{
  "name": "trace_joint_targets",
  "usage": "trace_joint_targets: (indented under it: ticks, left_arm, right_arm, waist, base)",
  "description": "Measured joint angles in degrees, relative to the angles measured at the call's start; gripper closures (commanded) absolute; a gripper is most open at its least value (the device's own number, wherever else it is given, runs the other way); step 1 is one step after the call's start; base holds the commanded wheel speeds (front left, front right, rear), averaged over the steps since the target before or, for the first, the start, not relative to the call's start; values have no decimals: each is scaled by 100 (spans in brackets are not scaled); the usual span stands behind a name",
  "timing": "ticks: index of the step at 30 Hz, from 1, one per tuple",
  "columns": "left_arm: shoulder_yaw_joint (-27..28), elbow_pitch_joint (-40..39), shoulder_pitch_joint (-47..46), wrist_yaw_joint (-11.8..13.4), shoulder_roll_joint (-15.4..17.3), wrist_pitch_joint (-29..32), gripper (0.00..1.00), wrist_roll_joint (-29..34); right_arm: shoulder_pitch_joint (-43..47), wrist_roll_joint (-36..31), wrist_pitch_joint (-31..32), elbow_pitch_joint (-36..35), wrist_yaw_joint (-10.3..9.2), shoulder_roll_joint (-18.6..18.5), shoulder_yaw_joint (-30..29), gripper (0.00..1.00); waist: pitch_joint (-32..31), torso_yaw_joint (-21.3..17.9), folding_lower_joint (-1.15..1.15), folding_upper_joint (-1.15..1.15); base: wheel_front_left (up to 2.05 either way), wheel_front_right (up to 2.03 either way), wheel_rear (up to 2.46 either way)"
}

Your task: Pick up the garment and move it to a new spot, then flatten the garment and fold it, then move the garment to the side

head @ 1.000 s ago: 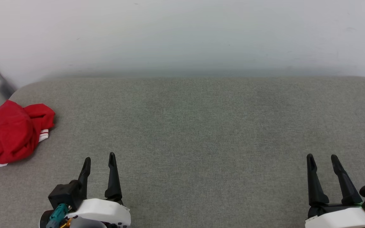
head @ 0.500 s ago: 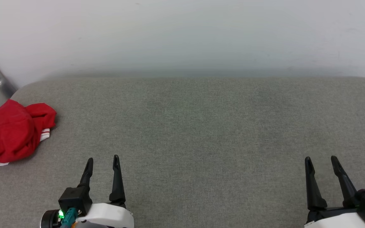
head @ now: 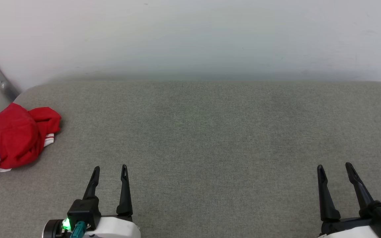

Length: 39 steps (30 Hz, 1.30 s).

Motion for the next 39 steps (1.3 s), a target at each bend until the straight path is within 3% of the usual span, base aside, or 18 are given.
trace_joint_targets:
  ticks: [39]
  left_arm:
    - [25, 67, 27, 47, -9, -69, 0, -19]
  right_arm:
    - [64, 459, -73, 153, 0, -1, 8, 0]
  waist:
    - [34, 62, 0, 0]
  base:
    - [0, 0, 0]
